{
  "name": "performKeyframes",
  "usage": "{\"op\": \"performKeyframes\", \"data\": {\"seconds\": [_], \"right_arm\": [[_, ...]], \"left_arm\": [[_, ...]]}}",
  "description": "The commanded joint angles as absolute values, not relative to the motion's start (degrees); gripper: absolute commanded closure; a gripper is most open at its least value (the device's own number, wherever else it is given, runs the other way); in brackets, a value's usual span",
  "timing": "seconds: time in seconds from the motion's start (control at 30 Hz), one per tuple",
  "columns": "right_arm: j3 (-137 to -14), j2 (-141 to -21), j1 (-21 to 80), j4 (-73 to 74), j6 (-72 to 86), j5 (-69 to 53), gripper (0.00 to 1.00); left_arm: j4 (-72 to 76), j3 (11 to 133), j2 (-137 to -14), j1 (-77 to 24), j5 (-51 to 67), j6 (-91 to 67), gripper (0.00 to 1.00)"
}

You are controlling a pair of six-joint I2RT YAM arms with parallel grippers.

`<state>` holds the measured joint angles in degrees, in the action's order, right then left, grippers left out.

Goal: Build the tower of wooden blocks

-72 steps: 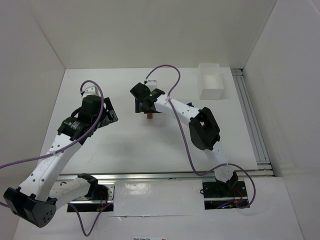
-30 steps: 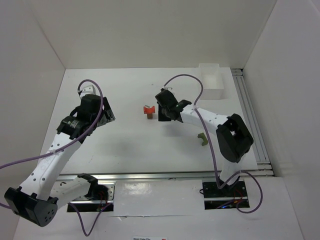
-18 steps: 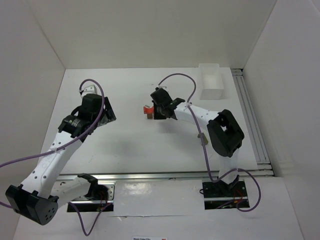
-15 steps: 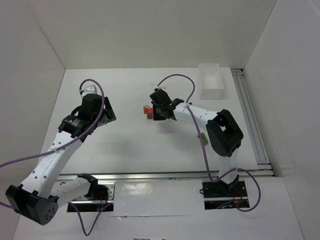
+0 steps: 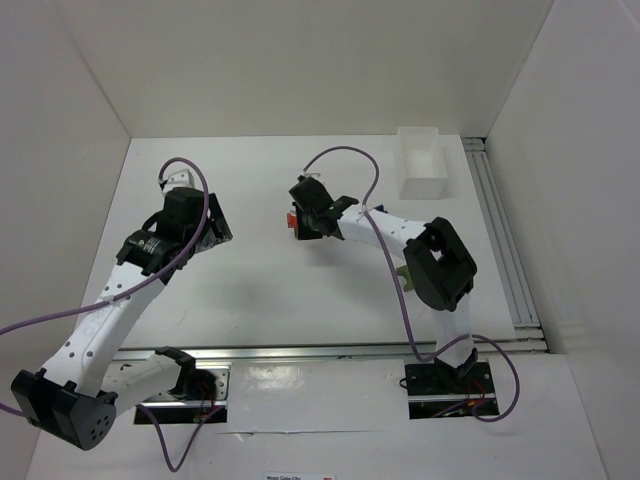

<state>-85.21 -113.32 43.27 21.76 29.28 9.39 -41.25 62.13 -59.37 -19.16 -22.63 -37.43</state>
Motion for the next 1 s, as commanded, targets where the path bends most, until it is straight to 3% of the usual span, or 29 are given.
{"op": "performKeyframes", "data": {"seconds": [0.0,0.97], "right_arm": [[-88.8,-114.5,43.9,20.6,28.7,9.9,1.0],[-92.0,-117.3,44.4,21.1,28.2,11.5,1.0]], "left_arm": [[-39.3,62.8,-58.7,-18.8,-23.4,-35.9,0.14],[-39.3,62.2,-58.2,-18.8,-23.4,-35.9,0.14]]}}
